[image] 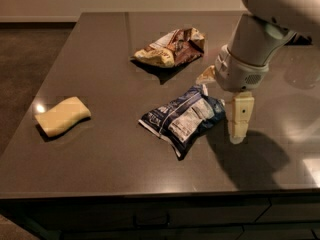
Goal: Move blue chip bag near sponge
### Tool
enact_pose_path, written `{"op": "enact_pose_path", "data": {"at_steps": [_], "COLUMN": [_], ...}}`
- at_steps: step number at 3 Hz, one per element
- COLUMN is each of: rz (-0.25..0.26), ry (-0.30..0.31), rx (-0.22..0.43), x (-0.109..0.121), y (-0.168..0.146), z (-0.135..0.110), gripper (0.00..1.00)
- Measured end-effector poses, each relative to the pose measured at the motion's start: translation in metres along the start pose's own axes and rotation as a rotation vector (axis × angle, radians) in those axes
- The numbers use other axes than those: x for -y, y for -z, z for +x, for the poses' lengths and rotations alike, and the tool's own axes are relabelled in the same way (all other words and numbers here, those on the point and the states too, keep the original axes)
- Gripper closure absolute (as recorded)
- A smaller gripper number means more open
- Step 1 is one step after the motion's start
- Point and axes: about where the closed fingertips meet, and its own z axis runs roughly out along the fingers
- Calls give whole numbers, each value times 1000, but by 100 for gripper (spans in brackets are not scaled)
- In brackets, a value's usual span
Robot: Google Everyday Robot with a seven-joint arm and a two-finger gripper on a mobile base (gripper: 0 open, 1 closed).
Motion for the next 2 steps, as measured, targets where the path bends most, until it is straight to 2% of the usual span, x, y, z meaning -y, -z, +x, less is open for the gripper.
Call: {"op": "enact_pose_path", "data": {"at_steps": [1, 2], "rz": [0, 7], "ry": [17, 29], "rx": [7, 23], "x": [2, 6], "y": [-10, -15], "z": [-8, -21], "gripper": [0, 18]}}
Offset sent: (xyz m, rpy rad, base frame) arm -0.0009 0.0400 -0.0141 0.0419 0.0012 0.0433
